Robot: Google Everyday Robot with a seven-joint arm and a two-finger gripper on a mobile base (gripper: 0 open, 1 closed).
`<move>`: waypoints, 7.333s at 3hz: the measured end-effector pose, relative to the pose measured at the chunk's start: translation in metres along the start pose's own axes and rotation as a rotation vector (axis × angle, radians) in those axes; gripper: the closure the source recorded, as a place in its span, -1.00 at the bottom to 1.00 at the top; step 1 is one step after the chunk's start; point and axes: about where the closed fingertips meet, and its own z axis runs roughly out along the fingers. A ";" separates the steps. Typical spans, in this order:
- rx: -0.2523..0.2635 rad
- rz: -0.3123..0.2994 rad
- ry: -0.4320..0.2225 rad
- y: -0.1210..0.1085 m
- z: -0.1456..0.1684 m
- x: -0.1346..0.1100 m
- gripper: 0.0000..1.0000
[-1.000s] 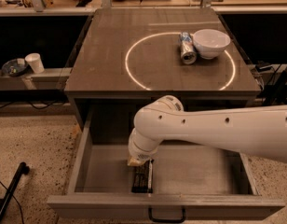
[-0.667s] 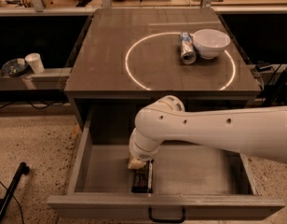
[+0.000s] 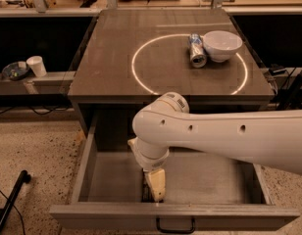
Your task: Pick rxbar chocolate from top drawer and place on counter
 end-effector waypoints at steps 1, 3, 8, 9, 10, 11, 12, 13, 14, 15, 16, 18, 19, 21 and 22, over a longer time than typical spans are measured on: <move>0.006 -0.025 -0.006 -0.001 0.001 0.000 -1.00; -0.119 -0.218 -0.001 -0.002 0.006 0.014 -1.00; -0.220 -0.944 -0.028 0.019 0.019 0.017 -1.00; -0.212 -1.037 -0.036 0.020 0.022 0.017 -1.00; -0.227 -1.070 -0.027 0.021 0.028 0.019 -0.78; -0.237 -1.063 -0.022 0.022 0.032 0.021 -0.48; -0.237 -1.062 -0.022 0.022 0.033 0.022 -0.01; -0.236 -1.055 -0.036 0.022 0.036 0.022 0.46; -0.235 -1.056 -0.038 0.022 0.034 0.022 0.92; -0.180 -1.062 -0.029 0.014 0.009 0.010 1.00; -0.122 -1.068 0.031 -0.001 -0.035 -0.008 1.00; -0.074 -1.038 0.146 -0.068 -0.148 -0.031 1.00; -0.079 -1.015 0.122 -0.103 -0.182 -0.028 1.00; 0.048 -0.786 0.070 -0.182 -0.222 -0.016 1.00; 0.092 -0.628 0.048 -0.212 -0.221 -0.007 1.00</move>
Offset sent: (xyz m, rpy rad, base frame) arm 0.0197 -0.0233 0.0007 -0.0299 0.0485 0.2085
